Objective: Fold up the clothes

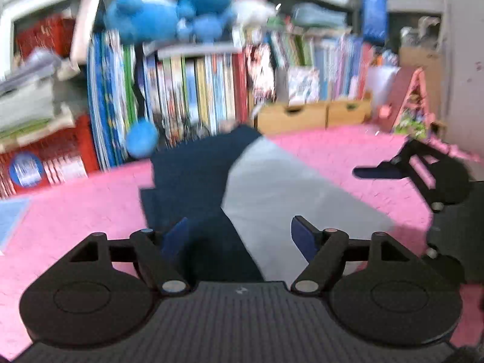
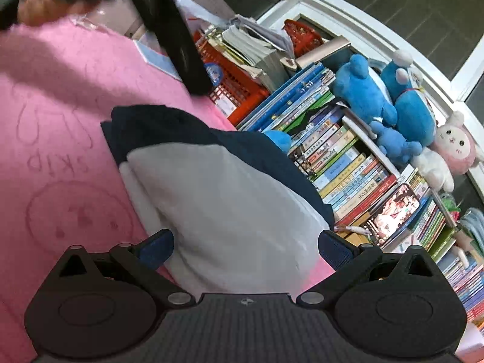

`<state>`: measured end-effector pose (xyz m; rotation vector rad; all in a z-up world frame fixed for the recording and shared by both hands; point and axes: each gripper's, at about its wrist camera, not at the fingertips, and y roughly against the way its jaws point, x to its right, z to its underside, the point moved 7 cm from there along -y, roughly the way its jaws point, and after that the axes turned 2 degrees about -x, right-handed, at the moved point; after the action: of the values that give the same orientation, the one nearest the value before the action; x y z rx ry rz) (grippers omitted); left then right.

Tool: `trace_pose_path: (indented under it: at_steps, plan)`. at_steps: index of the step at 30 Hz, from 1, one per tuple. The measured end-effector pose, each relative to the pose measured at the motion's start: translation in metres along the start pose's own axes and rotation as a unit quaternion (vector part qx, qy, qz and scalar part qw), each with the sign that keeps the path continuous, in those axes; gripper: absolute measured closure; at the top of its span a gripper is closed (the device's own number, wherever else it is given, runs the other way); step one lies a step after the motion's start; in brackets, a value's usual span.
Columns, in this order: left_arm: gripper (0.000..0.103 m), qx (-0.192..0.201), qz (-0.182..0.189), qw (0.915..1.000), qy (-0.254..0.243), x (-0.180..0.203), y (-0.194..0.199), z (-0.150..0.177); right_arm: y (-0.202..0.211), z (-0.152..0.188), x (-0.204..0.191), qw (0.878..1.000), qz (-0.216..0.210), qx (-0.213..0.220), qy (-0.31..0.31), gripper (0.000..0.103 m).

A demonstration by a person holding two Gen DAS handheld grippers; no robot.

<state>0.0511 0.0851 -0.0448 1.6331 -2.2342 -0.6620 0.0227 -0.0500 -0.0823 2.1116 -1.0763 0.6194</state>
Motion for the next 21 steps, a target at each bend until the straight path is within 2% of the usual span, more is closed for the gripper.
trace_pose_path:
  at_steps: [2,4,7,9,11,12,14,17,19,21]
  plan:
    - [0.033,-0.036,-0.027,0.9988,0.021,-0.003,-0.026,0.008,-0.001,0.002,0.003,1.000,0.008,-0.004,-0.006,0.000]
    - [0.038,-0.057,-0.041,0.9974,0.010,-0.010,-0.034,0.024,0.001,0.010,0.015,0.999,0.028,-0.017,-0.015,0.000]
    - [0.037,-0.054,-0.060,0.9956,-0.047,-0.009,-0.024,0.041,0.010,0.039,0.042,0.996,0.052,-0.056,-0.047,0.000]
    - [0.029,-0.061,-0.067,0.9950,-0.043,-0.014,-0.020,0.047,0.018,0.063,0.064,0.992,0.065,-0.076,-0.075,0.000]
    - [0.026,-0.078,-0.055,0.9954,0.010,-0.031,-0.016,0.056,0.023,0.079,0.080,0.986,0.036,-0.090,-0.139,0.001]
    - [0.025,-0.081,-0.051,0.9949,0.031,-0.036,-0.013,0.061,0.025,0.079,0.081,0.984,0.037,-0.092,-0.147,0.001]
    - [0.025,-0.081,-0.043,0.9941,0.058,-0.042,-0.009,0.064,0.026,0.073,0.073,0.986,0.055,-0.084,-0.131,0.001]
    - [0.024,-0.074,-0.059,0.9948,0.039,-0.036,-0.009,0.062,0.018,0.046,0.045,0.995,0.067,-0.049,-0.059,0.001]
    - [0.021,-0.072,-0.067,0.9948,0.027,-0.034,-0.010,0.061,0.008,0.029,0.029,0.997,0.063,-0.029,-0.036,0.001]
    - [0.018,-0.074,-0.066,0.9946,0.030,-0.039,-0.009,0.063,0.000,0.024,0.030,0.997,0.061,-0.032,-0.031,0.001]
